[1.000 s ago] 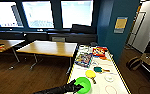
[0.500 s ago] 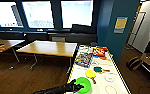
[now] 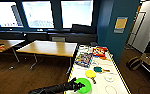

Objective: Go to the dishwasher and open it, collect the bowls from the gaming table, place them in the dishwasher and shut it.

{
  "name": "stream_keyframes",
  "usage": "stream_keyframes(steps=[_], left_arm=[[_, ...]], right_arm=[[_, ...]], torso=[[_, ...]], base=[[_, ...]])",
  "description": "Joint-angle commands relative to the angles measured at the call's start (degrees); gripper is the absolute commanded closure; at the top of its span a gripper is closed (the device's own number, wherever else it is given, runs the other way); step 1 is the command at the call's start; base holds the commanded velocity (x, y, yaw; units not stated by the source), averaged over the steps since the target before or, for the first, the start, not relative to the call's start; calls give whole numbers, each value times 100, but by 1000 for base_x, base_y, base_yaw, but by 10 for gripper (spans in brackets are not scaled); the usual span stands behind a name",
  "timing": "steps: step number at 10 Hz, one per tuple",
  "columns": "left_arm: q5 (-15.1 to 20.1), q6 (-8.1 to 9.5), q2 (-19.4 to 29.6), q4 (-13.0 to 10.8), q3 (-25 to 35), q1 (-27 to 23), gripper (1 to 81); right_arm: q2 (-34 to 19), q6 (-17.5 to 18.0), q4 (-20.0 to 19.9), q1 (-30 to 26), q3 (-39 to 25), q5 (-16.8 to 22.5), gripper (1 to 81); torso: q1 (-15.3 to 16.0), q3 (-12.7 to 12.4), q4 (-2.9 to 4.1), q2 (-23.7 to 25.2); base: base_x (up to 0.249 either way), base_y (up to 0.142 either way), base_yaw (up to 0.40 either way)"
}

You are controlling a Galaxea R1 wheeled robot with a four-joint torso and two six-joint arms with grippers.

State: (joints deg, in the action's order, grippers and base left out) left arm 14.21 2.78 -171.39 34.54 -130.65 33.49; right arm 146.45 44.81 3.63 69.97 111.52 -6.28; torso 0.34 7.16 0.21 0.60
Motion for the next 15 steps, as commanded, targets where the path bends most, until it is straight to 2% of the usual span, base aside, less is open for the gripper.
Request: stream_keyframes(steps=[1,2,4,7,9,10,13,15], left_arm=[[134,-14,-151,150,65,-1120,10],[55,-23,-230,124,-58,-1112,10],[64,-23,-440,97,-558,-1085,10],[107,-93,-555,80,-945,-988,10],[143,-93,-458,97,-761,-1076,10],[134,-85,-319,124,-430,-1129,10],[134,-93,-63,141,4,-1173,10],[134,-93,313,132,214,-1164,10]], right_arm=[[-113,-16,103,-479,-70,188,811],[-113,-25,103,-462,-79,188,811],[-113,-25,129,-444,-52,188,811],[-96,-16,190,-435,-44,180,811],[-95,-16,190,-427,-52,180,811],[-87,-16,190,-435,-44,180,811],[-87,-25,199,-427,-44,180,811],[-78,-25,199,-427,-44,180,811]], torso=[[0,0,0,0],[0,0,0,0],[0,0,0,0],[0,0,0,0],[0,0,0,0],[0,0,0,0],[0,0,0,0],[0,0,0,0]], base=[[0,0,0],[0,0,0],[0,0,0],[0,0,0],[0,0,0],[0,0,0],[0,0,0],[0,0,0]])
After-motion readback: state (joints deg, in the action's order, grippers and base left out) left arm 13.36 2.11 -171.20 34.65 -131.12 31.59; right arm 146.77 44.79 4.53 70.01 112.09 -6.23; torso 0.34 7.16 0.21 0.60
